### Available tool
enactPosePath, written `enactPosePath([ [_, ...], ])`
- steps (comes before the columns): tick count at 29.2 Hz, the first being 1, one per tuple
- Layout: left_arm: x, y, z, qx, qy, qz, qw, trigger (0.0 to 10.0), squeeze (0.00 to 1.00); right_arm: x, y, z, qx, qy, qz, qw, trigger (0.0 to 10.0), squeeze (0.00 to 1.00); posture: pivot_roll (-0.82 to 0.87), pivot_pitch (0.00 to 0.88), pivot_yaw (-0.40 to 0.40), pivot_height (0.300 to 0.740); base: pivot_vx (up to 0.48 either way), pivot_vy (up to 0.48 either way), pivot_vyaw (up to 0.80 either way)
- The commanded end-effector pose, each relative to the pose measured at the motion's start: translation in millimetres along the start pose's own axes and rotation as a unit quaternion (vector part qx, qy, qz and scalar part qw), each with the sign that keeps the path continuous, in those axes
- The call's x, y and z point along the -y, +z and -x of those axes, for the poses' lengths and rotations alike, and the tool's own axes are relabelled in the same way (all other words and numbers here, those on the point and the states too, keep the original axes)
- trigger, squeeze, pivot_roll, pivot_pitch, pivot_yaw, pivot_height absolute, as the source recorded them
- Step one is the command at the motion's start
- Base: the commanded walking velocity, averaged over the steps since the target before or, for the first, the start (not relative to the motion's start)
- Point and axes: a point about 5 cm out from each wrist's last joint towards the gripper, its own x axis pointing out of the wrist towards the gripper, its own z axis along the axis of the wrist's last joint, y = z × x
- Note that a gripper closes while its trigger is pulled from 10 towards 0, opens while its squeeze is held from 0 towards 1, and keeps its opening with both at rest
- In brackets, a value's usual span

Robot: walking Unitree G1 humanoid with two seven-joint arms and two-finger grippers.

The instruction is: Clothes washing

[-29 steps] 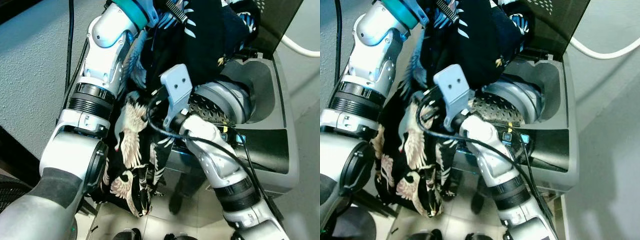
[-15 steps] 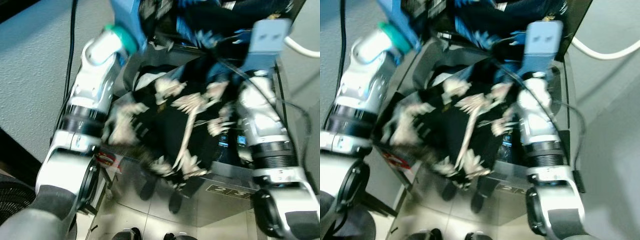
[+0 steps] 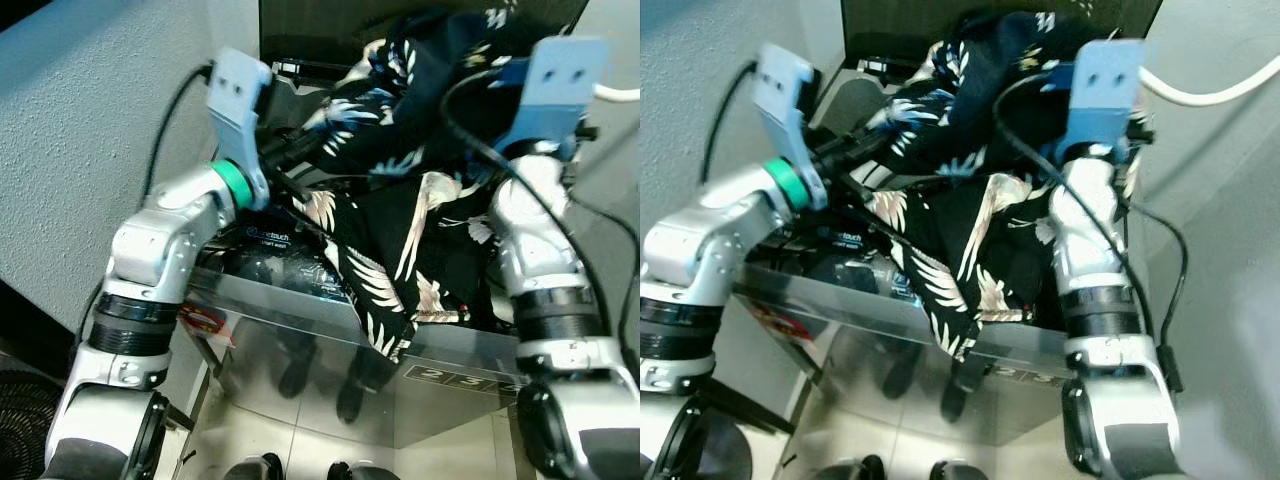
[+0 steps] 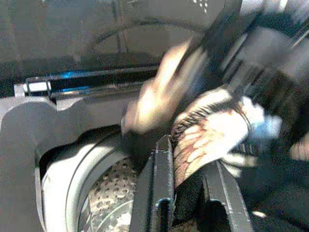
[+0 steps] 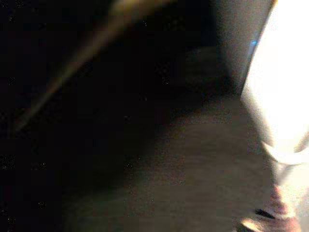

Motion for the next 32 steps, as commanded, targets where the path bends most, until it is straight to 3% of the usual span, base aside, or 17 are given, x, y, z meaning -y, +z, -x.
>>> enactPosePath([
  [1, 9.9, -5, 4.0, -0.021, -0.03, -0.002, 0.999, 10.0, 1.0, -0.6, -6, 4.1, -0.014, 0.002, 0.005, 1.0, 10.0, 0.0, 0.05, 0.116, 0.055, 0.74, 0.0, 0.0, 0.0],
  [2, 9.9, -5, 4.0, -0.021, -0.03, -0.002, 0.999, 10.0, 1.0, -0.6, -6, 4.1, -0.014, 0.002, 0.005, 1.0, 10.0, 0.0, 0.05, 0.116, 0.055, 0.74, 0.0, 0.0, 0.0],
  [6, 48.9, -19, 26.6, -0.067, -0.14, -0.003, 0.988, 10.0, 1.0, 11.6, -11, 2.6, -0.021, -0.033, 0.016, 0.999, 10.0, 0.0, 0.06, 0.119, 0.057, 0.74, 0.0, 0.0, 0.0],
  [7, 48.9, -19, 26.6, -0.067, -0.14, -0.003, 0.988, 10.0, 1.0, 11.6, -11, 2.6, -0.021, -0.033, 0.016, 0.999, 10.0, 0.0, 0.06, 0.119, 0.057, 0.74, 0.0, 0.0, 0.0],
  [9, 59.4, -20, 40.8, -0.079, -0.158, -0.031, 0.984, 10.0, 1.0, 20.4, -10, 0.3, -0.01, -0.065, 0.021, 0.998, 10.0, 0.0, 0.07, 0.122, 0.053, 0.74, 0.0, 0.0, 0.0],
  [11, 59.4, -20, 40.8, -0.079, -0.158, -0.031, 0.984, 10.0, 1.0, 20.4, -10, 0.3, -0.01, -0.065, 0.021, 0.998, 10.0, 0.0, 0.07, 0.122, 0.053, 0.74, 0.0, 0.0, 0.0],
  [12, 62.7, -22, 48.8, -0.085, -0.167, -0.052, 0.981, 10.0, 0.0, 27.3, -8, -0.9, 0.001, -0.089, 0.027, 0.996, 10.0, 0.0, 0.07, 0.123, 0.052, 0.74, 0.0, 0.0, 0.0],
  [14, 64.5, -26, 56.8, -0.09, -0.174, -0.071, 0.978, 10.0, 0.0, 35.8, -4, -1.7, 0.016, -0.117, 0.035, 0.992, 10.0, 0.0, 0.07, 0.124, 0.051, 0.74, 0.0, 0.0, 0.0],
  [23, 65.8, -32, 68.3, -0.102, -0.185, -0.098, 0.972, 10.0, 0.0, 52.5, 0, -2.2, 0.033, -0.163, 0.055, 0.984, 10.0, 0.0, 0.07, 0.126, 0.051, 0.74, 0.0, 0.0, 0.0],
  [24, 69.2, -33, 73.5, -0.101, -0.199, -0.12, 0.967, 10.0, 0.0, 63.3, 0, -1.6, 0.035, -0.189, 0.068, 0.979, 10.0, 0.0, 0.07, 0.127, 0.051, 0.74, 0.0, 0.0, 0.0],
  [25, 69.2, -33, 73.5, -0.101, -0.199, -0.12, 0.967, 10.0, 0.0, 63.3, 0, -1.6, 0.035, -0.189, 0.068, 0.979, 10.0, 0.0, 0.07, 0.127, 0.051, 0.74, 0.0, 0.0, 0.0],
  [26, 75.2, -30, 76.2, -0.083, -0.217, -0.166, 0.958, 10.0, 0.0, 73.1, -1, -0.9, 0.036, -0.21, 0.082, 0.974, 10.0, 0.0, 0.07, 0.127, 0.049, 0.74, 0.0, 0.0, 0.0],
  [28, 75.2, -30, 76.2, -0.083, -0.217, -0.166, 0.958, 10.0, 0.0, 73.1, -1, -0.9, 0.036, -0.21, 0.082, 0.974, 10.0, 0.0, 0.07, 0.127, 0.049, 0.74, 0.0, 0.0, 0.0],
  [29, 81.3, -21, 74.9, -0.053, -0.221, -0.206, 0.952, 10.0, 0.0, 79.9, -2, -0.4, 0.038, -0.224, 0.091, 0.97, 10.0, 0.0, 0.07, 0.122, 0.049, 0.74, 0.0, 0.0, 0.0],
  [30, 81.3, -21, 74.9, -0.053, -0.221, -0.206, 0.952, 10.0, 0.0, 79.9, -2, -0.4, 0.038, -0.224, 0.091, 0.97, 10.0, 0.0, 0.07, 0.122, 0.049, 0.74, 0.0, 0.0, 0.0],
  [31, 85.4, -14, 71.9, -0.025, -0.218, -0.255, 0.942, 10.0, 0.0, 82.8, -2, -0.4, 0.04, -0.228, 0.099, 0.968, 10.0, 0.0, 0.07, 0.119, 0.048, 0.74, 0.0, 0.0, 0.0],
  [32, 85.4, -14, 71.9, -0.025, -0.218, -0.255, 0.942, 10.0, 0.0, 82.8, -2, -0.4, 0.04, -0.228, 0.099, 0.968, 10.0, 0.0, 0.07, 0.119, 0.048, 0.74, 0.0, 0.0, 0.0],
])
